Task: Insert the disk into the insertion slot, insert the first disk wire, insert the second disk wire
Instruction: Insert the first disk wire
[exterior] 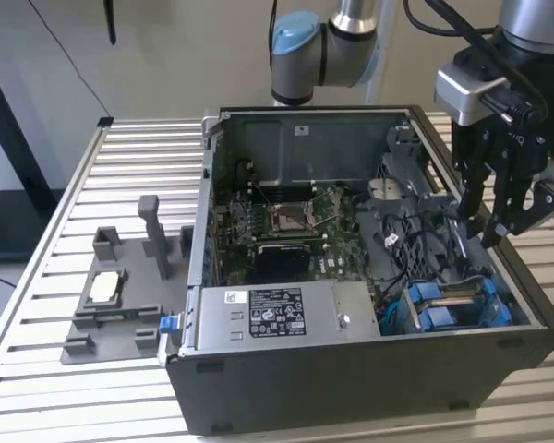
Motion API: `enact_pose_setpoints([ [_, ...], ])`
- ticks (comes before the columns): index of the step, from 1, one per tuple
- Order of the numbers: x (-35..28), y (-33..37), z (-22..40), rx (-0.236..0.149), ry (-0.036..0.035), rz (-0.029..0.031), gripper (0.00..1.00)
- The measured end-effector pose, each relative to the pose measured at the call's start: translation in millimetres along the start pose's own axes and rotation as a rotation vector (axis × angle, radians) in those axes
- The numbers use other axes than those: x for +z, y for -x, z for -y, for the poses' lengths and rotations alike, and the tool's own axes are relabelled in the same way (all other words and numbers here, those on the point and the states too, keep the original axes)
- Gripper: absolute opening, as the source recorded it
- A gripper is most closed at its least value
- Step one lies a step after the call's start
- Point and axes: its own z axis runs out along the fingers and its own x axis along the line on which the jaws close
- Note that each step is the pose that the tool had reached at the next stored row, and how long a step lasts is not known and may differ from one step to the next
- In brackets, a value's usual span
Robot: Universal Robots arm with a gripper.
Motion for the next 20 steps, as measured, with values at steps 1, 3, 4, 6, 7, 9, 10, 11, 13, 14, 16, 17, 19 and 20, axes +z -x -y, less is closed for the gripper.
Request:
enact_pose_setpoints([
  [1,-0.1,0.6,0.1,0.0,0.0003,-0.0019,0.46],
  [3,-0.2,1.0,0.1,-0.001,0.0005,-0.0032,0.46],
  [4,-0.2,1.0,0.2,-0.001,0.0006,-0.0034,0.46],
  [6,-0.2,1.0,0.1,-0.001,0.0006,-0.0036,0.46],
  [7,-0.1,1.0,0.2,-0.001,0.0006,-0.0036,0.46],
  [9,-0.2,1.0,0.1,-0.001,0.0007,-0.0039,0.44],
  [10,-0.2,1.0,0.2,-0.001,0.0007,-0.0041,0.37],
  [11,-0.2,1.0,0.2,-0.001,0.0007,-0.0042,0.37],
  [13,-0.2,1.0,0.2,-0.001,0.0008,-0.0045,0.25],
  [14,-0.2,1.0,0.2,-0.001,0.0008,-0.0046,0.25],
  [16,-0.2,1.0,0.2,-0.001,0.0008,-0.0048,0.19],
  [17,-0.1,1.0,0.2,-0.001,0.0009,-0.0049,0.19],
  [19,-0.2,1.0,0.2,-0.001,0.0009,-0.0053,0.19],
  [20,-0.2,1.0,0.2,-0.001,0.0009,-0.0054,0.19],
])
